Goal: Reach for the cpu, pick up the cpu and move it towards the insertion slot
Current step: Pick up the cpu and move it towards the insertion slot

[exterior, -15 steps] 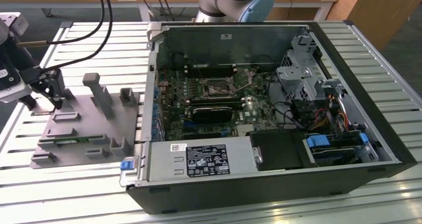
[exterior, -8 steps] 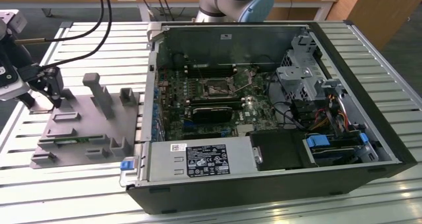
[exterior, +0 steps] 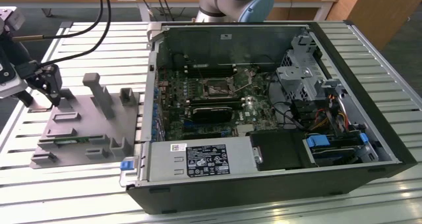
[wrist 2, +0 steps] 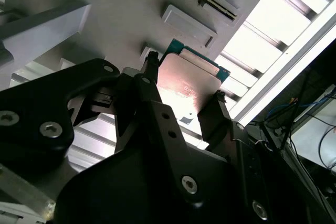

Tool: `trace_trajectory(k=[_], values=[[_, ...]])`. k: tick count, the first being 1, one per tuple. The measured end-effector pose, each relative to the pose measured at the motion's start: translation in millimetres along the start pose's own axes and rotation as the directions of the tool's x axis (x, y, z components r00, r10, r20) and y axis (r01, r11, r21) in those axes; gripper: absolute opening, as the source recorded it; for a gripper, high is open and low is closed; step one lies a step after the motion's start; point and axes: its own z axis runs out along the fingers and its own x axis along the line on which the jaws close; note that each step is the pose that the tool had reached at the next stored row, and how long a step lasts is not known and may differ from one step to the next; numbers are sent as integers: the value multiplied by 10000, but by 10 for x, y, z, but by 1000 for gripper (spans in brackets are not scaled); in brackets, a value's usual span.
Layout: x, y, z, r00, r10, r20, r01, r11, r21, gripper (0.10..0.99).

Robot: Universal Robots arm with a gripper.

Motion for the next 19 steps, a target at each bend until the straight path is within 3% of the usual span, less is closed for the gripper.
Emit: trace_trajectory(k=[19], values=[[-2,5,-149,10000,-1,-1,1,10000,1,545]])
